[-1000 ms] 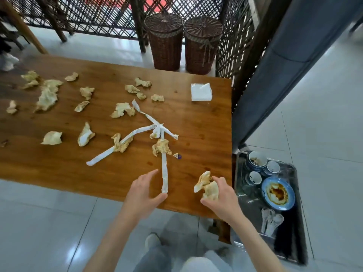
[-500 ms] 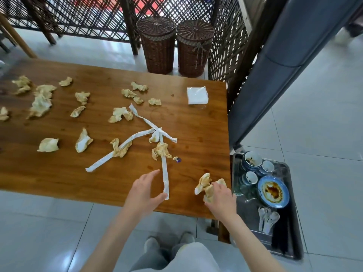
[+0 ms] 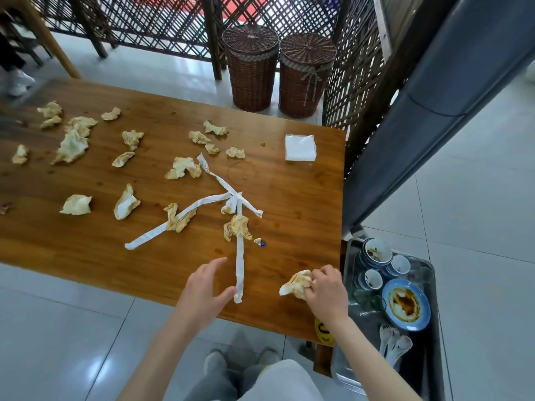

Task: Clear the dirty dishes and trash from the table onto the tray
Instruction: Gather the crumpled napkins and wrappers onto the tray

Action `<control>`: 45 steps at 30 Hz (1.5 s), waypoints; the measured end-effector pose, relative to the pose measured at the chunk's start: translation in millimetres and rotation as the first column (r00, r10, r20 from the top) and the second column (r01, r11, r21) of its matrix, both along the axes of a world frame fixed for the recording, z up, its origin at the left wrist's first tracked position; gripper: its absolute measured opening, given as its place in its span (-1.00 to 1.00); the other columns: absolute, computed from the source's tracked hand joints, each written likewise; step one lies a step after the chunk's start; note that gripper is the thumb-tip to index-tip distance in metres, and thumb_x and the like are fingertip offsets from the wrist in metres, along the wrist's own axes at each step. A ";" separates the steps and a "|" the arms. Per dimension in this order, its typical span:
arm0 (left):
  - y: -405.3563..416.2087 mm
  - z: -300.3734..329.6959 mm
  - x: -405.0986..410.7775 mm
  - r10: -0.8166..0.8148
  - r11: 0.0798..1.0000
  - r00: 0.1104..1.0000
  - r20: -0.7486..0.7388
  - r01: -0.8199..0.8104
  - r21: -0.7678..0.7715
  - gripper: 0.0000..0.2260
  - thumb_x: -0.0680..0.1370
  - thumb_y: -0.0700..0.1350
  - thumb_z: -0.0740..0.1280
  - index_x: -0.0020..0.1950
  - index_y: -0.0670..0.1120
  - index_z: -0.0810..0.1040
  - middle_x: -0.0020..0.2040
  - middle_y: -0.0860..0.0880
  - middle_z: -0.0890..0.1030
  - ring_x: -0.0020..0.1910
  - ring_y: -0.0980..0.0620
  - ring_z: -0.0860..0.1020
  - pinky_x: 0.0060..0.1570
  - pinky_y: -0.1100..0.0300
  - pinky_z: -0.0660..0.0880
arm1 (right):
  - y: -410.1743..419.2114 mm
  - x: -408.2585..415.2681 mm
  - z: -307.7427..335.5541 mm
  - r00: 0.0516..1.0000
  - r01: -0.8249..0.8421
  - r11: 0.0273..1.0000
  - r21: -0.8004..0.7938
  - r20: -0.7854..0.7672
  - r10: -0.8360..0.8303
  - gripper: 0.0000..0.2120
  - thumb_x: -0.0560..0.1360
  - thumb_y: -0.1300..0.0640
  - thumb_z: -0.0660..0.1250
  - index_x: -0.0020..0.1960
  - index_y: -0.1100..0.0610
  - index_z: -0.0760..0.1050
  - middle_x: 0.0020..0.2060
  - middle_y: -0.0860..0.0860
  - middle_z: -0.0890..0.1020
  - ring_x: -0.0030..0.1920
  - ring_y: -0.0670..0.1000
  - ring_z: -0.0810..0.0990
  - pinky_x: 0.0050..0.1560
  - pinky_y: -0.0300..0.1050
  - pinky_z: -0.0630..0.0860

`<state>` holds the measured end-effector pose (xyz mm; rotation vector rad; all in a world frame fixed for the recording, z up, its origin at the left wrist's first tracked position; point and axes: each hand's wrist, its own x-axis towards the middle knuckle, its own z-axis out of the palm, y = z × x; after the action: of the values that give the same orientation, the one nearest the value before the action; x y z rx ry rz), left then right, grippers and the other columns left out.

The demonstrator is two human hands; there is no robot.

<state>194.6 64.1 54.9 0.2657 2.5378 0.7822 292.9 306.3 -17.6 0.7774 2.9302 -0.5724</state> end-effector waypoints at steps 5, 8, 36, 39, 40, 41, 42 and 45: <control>6.8 -4.4 6.5 0.053 0.999 0.999 0.001 -0.053 0.006 -0.45 0.48 0.10 0.38 0.43 0.15 0.27 0.41 0.10 0.35 0.36 0.09 0.33 0.24 0.11 0.41 | -3.2 -19.1 -2.2 0.969 -0.189 0.974 -0.121 0.135 0.205 -0.84 0.47 0.07 0.36 0.03 0.03 0.62 0.35 -0.01 0.42 0.35 0.04 0.32 0.30 -0.10 0.38; 7.8 -6.6 6.9 0.086 0.996 0.996 0.005 -0.086 -0.005 -0.46 0.48 0.10 0.38 0.41 0.16 0.27 0.41 0.10 0.35 0.35 0.09 0.34 0.24 0.11 0.41 | -6.1 -20.4 -6.9 0.953 -0.235 0.958 -0.163 0.155 0.260 -0.92 0.50 0.10 0.32 -0.02 0.02 0.57 0.18 -0.06 0.52 0.16 -0.05 0.44 0.11 -0.26 0.42; -44.7 -33.2 -213.0 -0.089 0.957 0.993 -0.083 0.062 -0.283 -0.47 0.49 0.12 0.35 0.43 0.09 0.30 0.36 -0.04 0.36 0.29 -0.04 0.40 0.20 0.07 0.47 | -105.5 -228.6 5.1 0.971 0.218 0.935 -0.280 -0.034 -0.236 -0.75 0.43 0.24 0.42 0.11 0.15 0.57 0.38 0.08 0.32 0.34 0.06 0.38 0.25 -0.16 0.43; -45.9 -45.3 -239.6 -0.149 0.927 0.988 -0.041 0.125 -0.353 -0.42 0.47 0.16 0.37 0.42 0.07 0.28 0.34 -0.04 0.38 0.28 -0.04 0.41 0.17 0.07 0.48 | -117.8 -254.0 0.3 0.957 0.276 0.929 -0.245 -0.022 -0.290 -0.74 0.44 0.24 0.42 0.13 0.14 0.57 0.38 0.09 0.34 0.35 0.06 0.37 0.25 -0.14 0.43; -46.3 -49.8 -245.5 -0.171 0.917 0.985 -0.025 0.150 -0.369 -0.41 0.46 0.18 0.37 0.42 0.07 0.27 0.32 -0.04 0.39 0.27 -0.04 0.42 0.16 0.07 0.48 | -120.5 -260.1 -1.9 0.952 0.294 0.927 -0.234 -0.013 -0.306 -0.74 0.44 0.23 0.42 0.12 0.13 0.58 0.38 0.09 0.35 0.36 0.06 0.36 0.26 -0.13 0.42; -47.2 -54.2 -250.0 -0.191 0.908 0.982 -0.009 0.174 -0.381 -0.40 0.45 0.19 0.37 0.41 0.07 0.27 0.31 -0.03 0.39 0.26 -0.04 0.43 0.14 0.07 0.49 | -122.6 -265.0 -3.8 0.948 0.311 0.923 -0.226 0.000 -0.319 -0.76 0.44 0.23 0.42 0.11 0.11 0.58 0.38 0.10 0.34 0.38 0.07 0.34 0.29 -0.11 0.39; -47.8 -57.9 -253.3 -0.203 0.902 0.979 0.006 0.190 -0.388 -0.39 0.44 0.21 0.37 0.41 0.07 0.27 0.29 -0.04 0.40 0.24 -0.05 0.44 0.12 0.07 0.49 | -123.8 -268.5 -4.9 0.945 0.322 0.921 -0.221 0.016 -0.326 -0.78 0.45 0.22 0.42 0.09 0.09 0.58 0.38 0.10 0.34 0.39 0.07 0.31 0.32 -0.09 0.36; -49.9 -67.2 -258.4 -0.209 0.890 0.977 0.045 0.209 -0.405 -0.37 0.40 0.24 0.40 0.37 0.05 0.28 0.22 -0.03 0.43 0.17 -0.05 0.49 0.05 0.08 0.54 | -125.2 -272.1 -5.6 0.941 0.337 0.920 -0.202 0.050 -0.333 -0.79 0.46 0.22 0.40 0.08 0.07 0.57 0.40 0.09 0.32 0.44 0.08 0.24 0.38 -0.03 0.29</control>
<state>-63.8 14.2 -12.3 0.3879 2.5433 0.1587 20.8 181.1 -23.2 1.2570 2.6756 -0.8749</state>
